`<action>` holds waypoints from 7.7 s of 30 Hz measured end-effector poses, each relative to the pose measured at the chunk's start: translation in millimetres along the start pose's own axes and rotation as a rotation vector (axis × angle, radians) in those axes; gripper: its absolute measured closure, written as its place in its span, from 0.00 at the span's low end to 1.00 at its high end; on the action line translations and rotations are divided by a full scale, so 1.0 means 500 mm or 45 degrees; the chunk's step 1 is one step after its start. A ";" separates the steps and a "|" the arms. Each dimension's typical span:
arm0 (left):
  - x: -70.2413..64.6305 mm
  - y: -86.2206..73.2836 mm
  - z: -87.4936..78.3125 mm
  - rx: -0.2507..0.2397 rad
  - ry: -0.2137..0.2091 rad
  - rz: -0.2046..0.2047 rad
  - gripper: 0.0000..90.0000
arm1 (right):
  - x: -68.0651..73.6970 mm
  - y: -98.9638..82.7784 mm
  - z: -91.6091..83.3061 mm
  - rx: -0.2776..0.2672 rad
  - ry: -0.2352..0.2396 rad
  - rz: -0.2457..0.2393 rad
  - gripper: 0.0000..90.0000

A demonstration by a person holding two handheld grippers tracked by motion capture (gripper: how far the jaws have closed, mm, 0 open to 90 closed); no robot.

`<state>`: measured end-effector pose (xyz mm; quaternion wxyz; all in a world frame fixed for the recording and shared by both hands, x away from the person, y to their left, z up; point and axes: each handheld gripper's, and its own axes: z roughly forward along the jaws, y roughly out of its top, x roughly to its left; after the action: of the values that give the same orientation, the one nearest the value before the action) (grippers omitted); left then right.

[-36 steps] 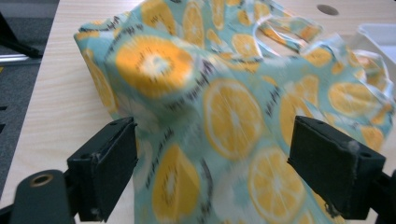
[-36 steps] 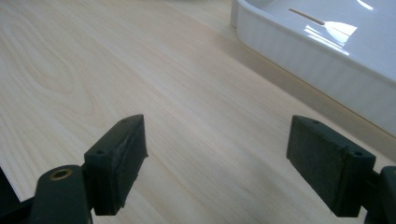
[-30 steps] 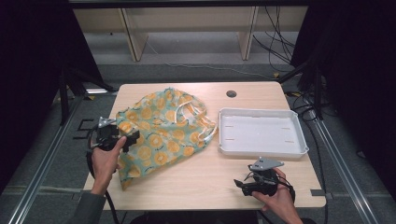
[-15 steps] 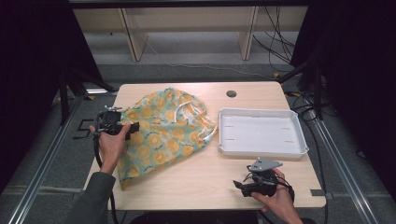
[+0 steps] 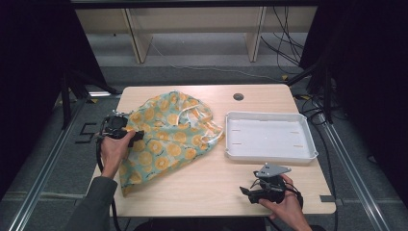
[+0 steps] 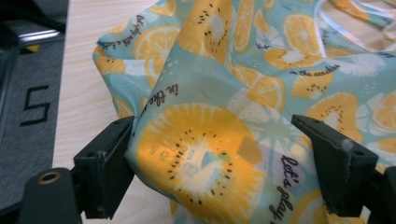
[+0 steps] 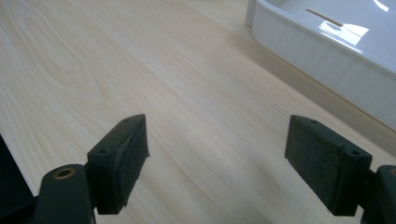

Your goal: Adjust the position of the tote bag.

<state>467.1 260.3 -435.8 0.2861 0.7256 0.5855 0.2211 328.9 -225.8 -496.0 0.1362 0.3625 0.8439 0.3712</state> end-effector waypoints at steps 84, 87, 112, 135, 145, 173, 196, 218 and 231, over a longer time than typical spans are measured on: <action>-0.024 0.099 0.048 0.300 -0.424 0.630 0.55 | 0.034 0.058 0.038 -0.102 0.144 -0.151 0.27; -0.029 0.102 0.050 0.293 -0.437 0.635 0.55 | 0.056 0.117 0.085 -0.109 0.174 -0.241 0.28; -0.047 0.140 0.074 0.238 -0.498 0.842 0.53 | 0.337 0.224 0.287 0.099 0.531 -0.449 1.00; -0.023 0.081 -0.066 0.064 -0.228 0.371 0.22 | 0.266 0.296 0.189 -0.025 0.423 -0.335 0.43; -0.040 -0.117 -0.126 0.052 -0.265 0.222 0.22 | 0.012 0.271 0.114 -0.036 -0.011 0.054 0.35; -0.018 -0.246 -0.030 0.074 -0.299 0.299 1.00 | 0.049 0.215 0.144 0.072 0.095 -0.273 1.00; 0.019 -0.190 -0.092 -0.126 -0.316 0.004 0.49 | 0.197 0.174 0.152 0.137 0.335 -0.411 1.00; 0.036 -0.197 -0.083 -0.074 -0.262 0.184 1.00 | 0.192 0.184 0.099 -0.028 0.457 -0.483 0.41; 0.065 -0.200 -0.086 -0.070 -0.210 0.198 1.00 | 0.234 0.148 0.158 0.132 0.569 -0.606 0.25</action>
<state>373.4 314.1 -471.9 0.3350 0.7764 0.4958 0.1980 324.0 -66.5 -492.2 0.0121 0.0713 0.9317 0.3558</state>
